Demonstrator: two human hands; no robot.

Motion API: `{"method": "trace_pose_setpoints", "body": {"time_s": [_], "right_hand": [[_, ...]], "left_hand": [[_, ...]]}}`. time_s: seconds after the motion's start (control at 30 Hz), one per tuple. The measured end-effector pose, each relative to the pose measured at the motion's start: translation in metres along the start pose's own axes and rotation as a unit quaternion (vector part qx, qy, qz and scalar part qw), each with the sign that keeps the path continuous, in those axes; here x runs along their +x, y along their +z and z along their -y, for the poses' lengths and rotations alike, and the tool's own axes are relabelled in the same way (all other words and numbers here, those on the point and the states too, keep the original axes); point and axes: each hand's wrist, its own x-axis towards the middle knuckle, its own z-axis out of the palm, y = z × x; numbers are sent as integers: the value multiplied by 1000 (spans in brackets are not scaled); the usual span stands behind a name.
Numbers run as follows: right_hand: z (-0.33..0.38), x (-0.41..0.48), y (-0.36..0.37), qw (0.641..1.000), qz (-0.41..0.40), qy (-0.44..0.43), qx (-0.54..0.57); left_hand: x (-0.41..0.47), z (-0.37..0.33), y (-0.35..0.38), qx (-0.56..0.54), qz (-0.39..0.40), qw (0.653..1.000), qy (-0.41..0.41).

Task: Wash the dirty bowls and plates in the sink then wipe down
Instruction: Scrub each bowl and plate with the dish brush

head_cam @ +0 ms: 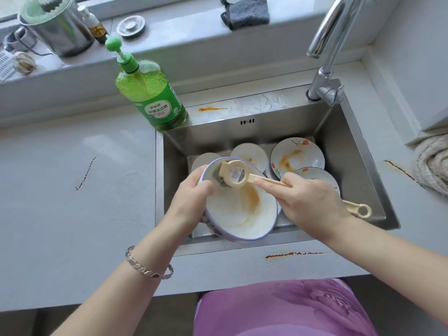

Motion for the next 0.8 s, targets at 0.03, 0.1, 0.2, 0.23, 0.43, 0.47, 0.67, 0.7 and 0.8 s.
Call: {"method": "trace_pose_setpoints", "body": {"time_s": [0.03,0.1,0.2,0.23,0.43,0.47,0.67,0.7,0.8], "right_hand": [[-5,-4,0,1000,-1,7,8],[-11,-12,1,999,-3,23,29],[0,-9,9,998,-6,24,56],[6,-6,12,998,-8,16,59],[1,-17,12,997,1,33,75],[5,-16,12,997,4,23,78],[1,-19,19,995,33,42,82],[-4,-25,19,994,44,60,85],[-6,-41,10,932,83,194,296]], "left_hand": [[1,-1,-5,-7,-9,1000,-15],[3,-1,-13,-14,-27,999,-30],[-1,1,-5,-3,-7,999,-32],[-3,2,-1,-7,6,999,-37],[-2,9,-7,-21,-7,999,-39],[-3,11,-6,-18,4,999,-40],[-3,15,-8,-37,-24,998,-42],[-2,17,-11,-38,-40,998,-37],[-1,26,-14,-44,-80,996,-27]]}}
